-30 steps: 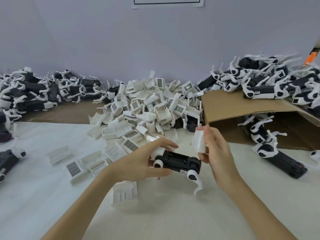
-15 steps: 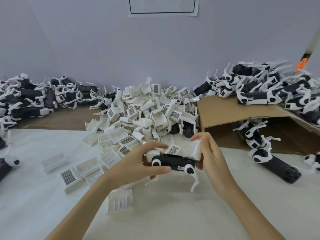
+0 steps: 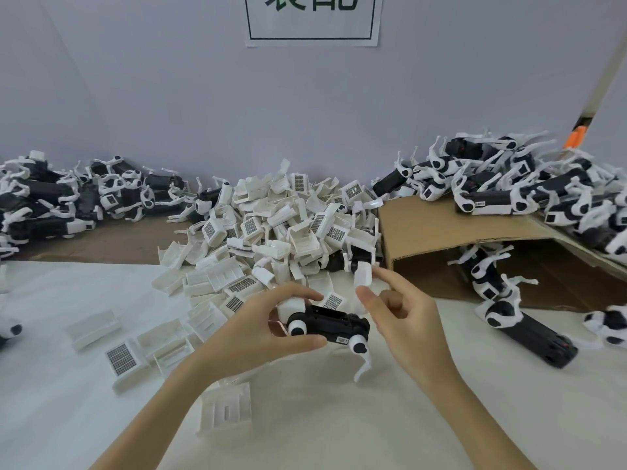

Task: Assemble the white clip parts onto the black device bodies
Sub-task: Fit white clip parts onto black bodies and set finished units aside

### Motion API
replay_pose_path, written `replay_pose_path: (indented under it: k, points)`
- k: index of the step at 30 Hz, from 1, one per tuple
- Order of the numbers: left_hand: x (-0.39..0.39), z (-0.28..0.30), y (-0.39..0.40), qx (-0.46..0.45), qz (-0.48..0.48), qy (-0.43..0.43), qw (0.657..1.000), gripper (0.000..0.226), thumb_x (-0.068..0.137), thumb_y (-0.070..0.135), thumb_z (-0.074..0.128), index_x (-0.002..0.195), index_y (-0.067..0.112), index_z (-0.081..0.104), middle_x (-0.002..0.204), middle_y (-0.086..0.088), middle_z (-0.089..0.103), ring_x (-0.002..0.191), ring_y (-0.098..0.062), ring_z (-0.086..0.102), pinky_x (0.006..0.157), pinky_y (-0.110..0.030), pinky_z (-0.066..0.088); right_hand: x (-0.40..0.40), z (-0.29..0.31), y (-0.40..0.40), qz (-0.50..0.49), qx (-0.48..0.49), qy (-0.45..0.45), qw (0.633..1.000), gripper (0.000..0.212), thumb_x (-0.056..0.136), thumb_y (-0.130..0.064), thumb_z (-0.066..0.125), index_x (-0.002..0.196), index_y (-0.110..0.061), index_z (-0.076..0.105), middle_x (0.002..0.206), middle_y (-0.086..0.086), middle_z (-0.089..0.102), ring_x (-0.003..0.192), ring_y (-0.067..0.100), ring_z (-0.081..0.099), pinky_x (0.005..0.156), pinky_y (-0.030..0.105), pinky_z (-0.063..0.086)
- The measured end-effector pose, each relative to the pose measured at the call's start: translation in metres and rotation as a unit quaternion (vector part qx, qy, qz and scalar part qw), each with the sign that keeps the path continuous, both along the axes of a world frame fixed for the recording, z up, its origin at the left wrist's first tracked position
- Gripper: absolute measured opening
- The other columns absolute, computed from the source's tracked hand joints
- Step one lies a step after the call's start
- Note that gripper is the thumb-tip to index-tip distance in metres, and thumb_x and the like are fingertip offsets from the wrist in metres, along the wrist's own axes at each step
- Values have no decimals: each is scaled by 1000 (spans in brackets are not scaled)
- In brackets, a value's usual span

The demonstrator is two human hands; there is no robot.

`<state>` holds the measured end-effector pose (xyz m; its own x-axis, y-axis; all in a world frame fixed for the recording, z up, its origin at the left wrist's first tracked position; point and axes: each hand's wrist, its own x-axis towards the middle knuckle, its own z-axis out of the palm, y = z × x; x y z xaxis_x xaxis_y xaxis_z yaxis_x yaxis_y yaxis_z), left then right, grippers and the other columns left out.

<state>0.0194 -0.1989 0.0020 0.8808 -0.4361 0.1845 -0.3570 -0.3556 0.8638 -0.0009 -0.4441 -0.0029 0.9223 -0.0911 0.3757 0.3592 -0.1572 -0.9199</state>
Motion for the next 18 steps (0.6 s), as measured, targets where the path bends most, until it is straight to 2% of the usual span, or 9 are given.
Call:
replay_pose_path:
  k: [1,3,6,8,11,13,14,16,18]
  points:
    - [0,0,0,6,0,-5,1000,52,81,42,92,127,42,68,118,13,70,101,-17,73,85,-34,64,-1,0,0,24,12,4,1000,38,92,-43,71,129,-35,66,62,-1,65,51,13,49,57,19,45]
    - [0,1,0,9,7,-10,1000,49,82,42,90,126,42,69,120,13,70,99,-18,73,83,-34,64,-2,3,0,56,20,-1,998,41,97,-31,69,137,-35,59,79,5,77,56,15,60,61,20,50]
    - [1,0,0,-35,20,20,999,45,83,35,91,123,39,70,110,10,73,86,-22,78,82,-40,66,-1,7,-3,72,2,-14,997,46,99,-19,69,139,-39,56,104,3,78,85,17,73,73,21,54]
    - [2,-1,0,-52,29,30,998,46,83,30,92,124,36,70,107,7,75,85,-24,79,85,-44,65,1,7,-3,78,6,-8,997,37,98,-26,69,131,-39,59,110,3,76,97,21,73,77,25,54]
    - [1,-1,-1,-45,28,29,998,50,83,31,92,126,40,69,114,6,74,95,-21,78,91,-42,64,0,2,0,56,-17,-16,998,19,98,-41,62,115,-34,58,105,3,74,96,20,73,79,28,52]
    - [0,0,-1,-40,19,35,998,53,83,32,92,129,42,67,113,5,74,100,-18,77,92,-36,63,-1,-3,2,46,-65,-34,996,14,103,-40,55,117,-38,56,105,-3,73,97,18,72,85,29,53]
    - [0,0,-1,-42,13,41,998,55,84,31,92,130,43,66,110,4,75,100,-17,77,91,-32,62,-1,-4,3,48,-91,-45,994,20,105,-37,55,124,-42,54,108,-6,72,98,17,71,87,27,53]
    - [0,0,1,-39,6,47,998,60,84,30,92,134,44,63,104,0,75,95,-12,75,85,-25,58,-2,-6,4,56,-133,-56,988,46,104,-31,60,142,-50,43,114,-10,70,106,15,68,90,21,50]
    - [2,-2,2,-37,14,45,998,69,80,33,94,139,43,59,105,-3,75,95,-13,74,86,-26,58,-4,-8,6,75,-162,-36,983,58,102,-28,66,149,-46,37,116,-16,71,115,11,65,93,18,47]
